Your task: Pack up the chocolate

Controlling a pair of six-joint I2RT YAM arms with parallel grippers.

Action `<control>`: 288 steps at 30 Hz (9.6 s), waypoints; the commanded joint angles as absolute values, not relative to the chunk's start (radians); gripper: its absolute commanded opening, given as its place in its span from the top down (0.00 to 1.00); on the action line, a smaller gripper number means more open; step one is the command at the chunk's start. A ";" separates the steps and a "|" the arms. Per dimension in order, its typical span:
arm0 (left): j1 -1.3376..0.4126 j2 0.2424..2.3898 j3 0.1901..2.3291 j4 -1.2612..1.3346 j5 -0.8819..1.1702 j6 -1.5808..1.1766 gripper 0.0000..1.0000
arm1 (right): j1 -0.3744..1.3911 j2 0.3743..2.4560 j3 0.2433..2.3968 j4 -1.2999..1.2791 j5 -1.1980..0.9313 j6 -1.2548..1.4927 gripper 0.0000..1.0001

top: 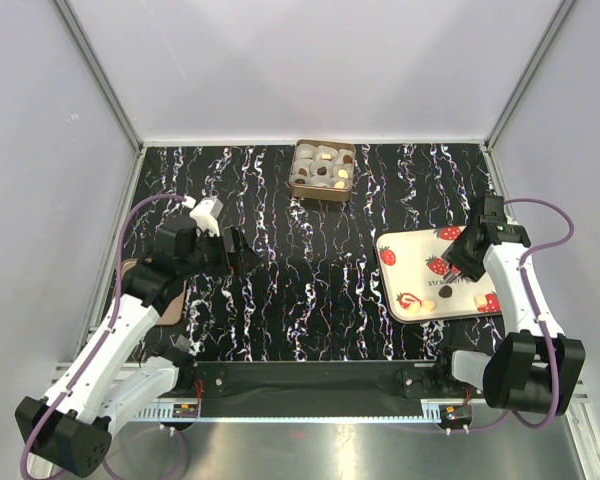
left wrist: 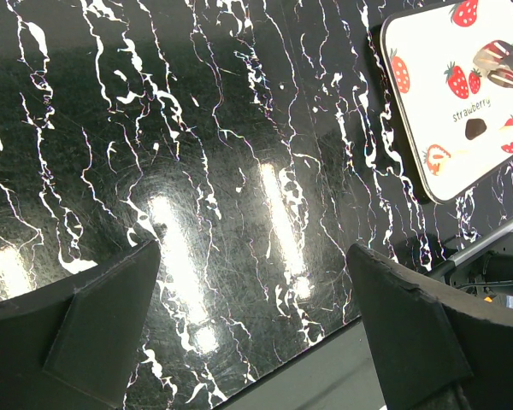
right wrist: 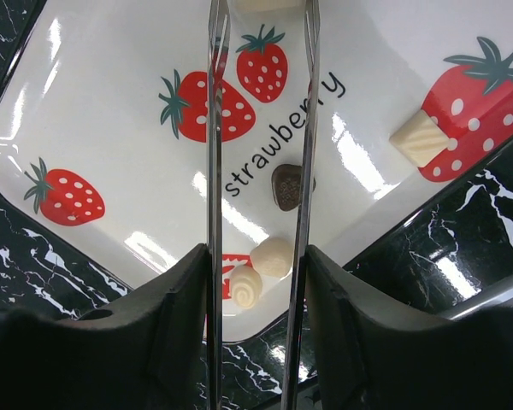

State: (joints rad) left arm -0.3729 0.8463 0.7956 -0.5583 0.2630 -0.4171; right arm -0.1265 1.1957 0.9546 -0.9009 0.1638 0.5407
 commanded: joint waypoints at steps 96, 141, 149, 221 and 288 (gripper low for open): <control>-0.373 0.848 0.798 -0.520 0.258 -0.405 0.01 | 0.488 2.344 2.204 -0.456 0.086 0.081 0.62; -0.364 0.854 0.799 -0.517 0.265 -0.403 0.01 | 0.488 2.363 2.303 -0.488 0.137 0.035 0.49; -0.364 0.830 0.796 -0.506 0.244 -0.410 0.01 | 0.488 1.992 2.015 -0.571 0.155 0.158 0.50; -0.364 0.851 0.870 -0.558 0.086 -0.514 0.01 | 0.980 1.681 0.937 -0.386 0.426 0.810 0.11; -0.117 1.709 1.061 -0.784 -0.006 -0.281 0.88 | 0.983 0.864 0.801 -0.505 0.422 0.637 0.00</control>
